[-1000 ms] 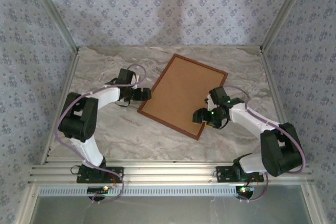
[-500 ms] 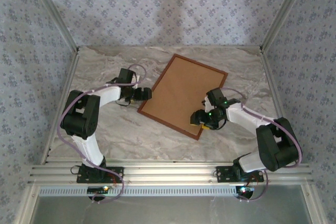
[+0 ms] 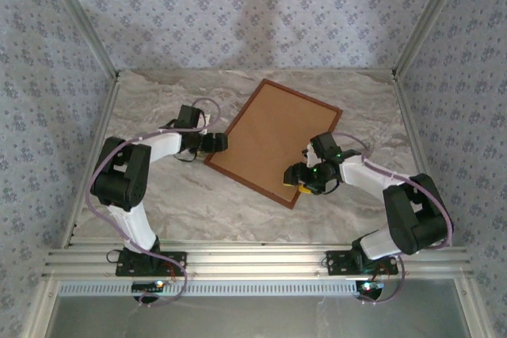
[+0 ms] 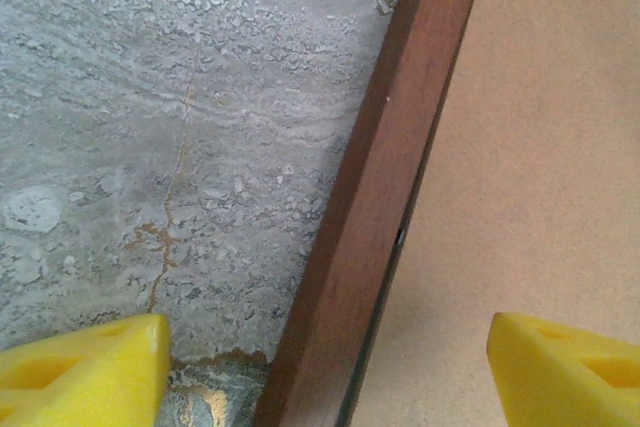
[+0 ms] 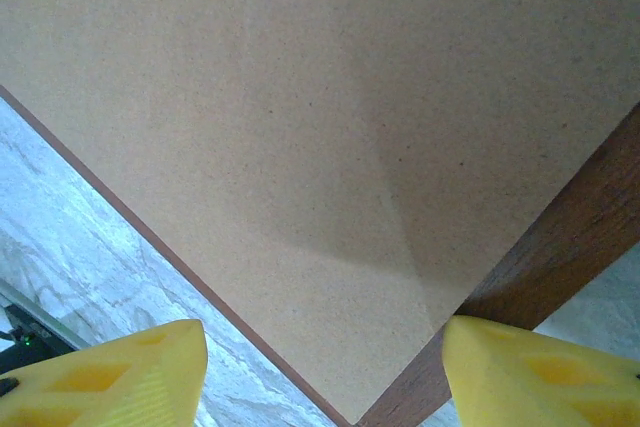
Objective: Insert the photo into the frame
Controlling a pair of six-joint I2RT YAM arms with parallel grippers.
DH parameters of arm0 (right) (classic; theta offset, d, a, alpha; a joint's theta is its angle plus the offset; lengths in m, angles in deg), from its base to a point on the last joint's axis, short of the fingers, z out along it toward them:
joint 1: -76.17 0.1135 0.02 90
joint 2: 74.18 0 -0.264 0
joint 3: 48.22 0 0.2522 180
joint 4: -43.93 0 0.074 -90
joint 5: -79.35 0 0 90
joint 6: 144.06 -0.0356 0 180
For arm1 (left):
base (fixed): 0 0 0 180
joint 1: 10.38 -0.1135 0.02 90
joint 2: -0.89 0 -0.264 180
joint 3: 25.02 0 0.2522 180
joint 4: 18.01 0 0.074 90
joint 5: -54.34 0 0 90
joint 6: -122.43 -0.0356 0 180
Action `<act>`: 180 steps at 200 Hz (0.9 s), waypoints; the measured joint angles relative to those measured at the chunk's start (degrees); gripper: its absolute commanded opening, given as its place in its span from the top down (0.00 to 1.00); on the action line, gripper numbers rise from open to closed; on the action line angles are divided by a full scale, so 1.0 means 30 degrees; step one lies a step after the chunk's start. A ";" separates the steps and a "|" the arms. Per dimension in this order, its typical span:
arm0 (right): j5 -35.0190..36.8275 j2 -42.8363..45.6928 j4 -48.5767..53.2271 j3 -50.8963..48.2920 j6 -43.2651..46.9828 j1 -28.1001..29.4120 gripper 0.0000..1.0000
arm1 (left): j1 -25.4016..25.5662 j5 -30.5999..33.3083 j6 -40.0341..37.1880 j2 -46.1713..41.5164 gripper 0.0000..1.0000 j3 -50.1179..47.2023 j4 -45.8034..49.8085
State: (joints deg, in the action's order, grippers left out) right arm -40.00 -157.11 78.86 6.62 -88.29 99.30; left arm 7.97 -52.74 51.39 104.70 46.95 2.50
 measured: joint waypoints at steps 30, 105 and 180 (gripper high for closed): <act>-0.0255 -0.0204 -0.0532 -0.0007 -0.0321 0.0000 0.35 | 0.0146 -0.0452 0.0219 -0.0211 0.21 -0.0670 -0.1100; 0.0321 -0.0029 -0.0372 -0.0219 -0.1173 -0.0036 0.39 | 0.0867 -0.0656 0.0525 -0.1209 0.26 -0.2718 -0.3424; 0.4044 0.0168 0.3191 0.1056 0.0321 0.0940 0.38 | 0.2018 0.0036 0.1231 -0.2878 0.22 -0.3920 -0.1814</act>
State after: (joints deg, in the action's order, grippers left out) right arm -27.87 -156.61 88.43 9.79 -87.33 102.12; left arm 14.02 -52.63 55.08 96.07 35.19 -2.94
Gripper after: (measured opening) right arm 0.617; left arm 0.766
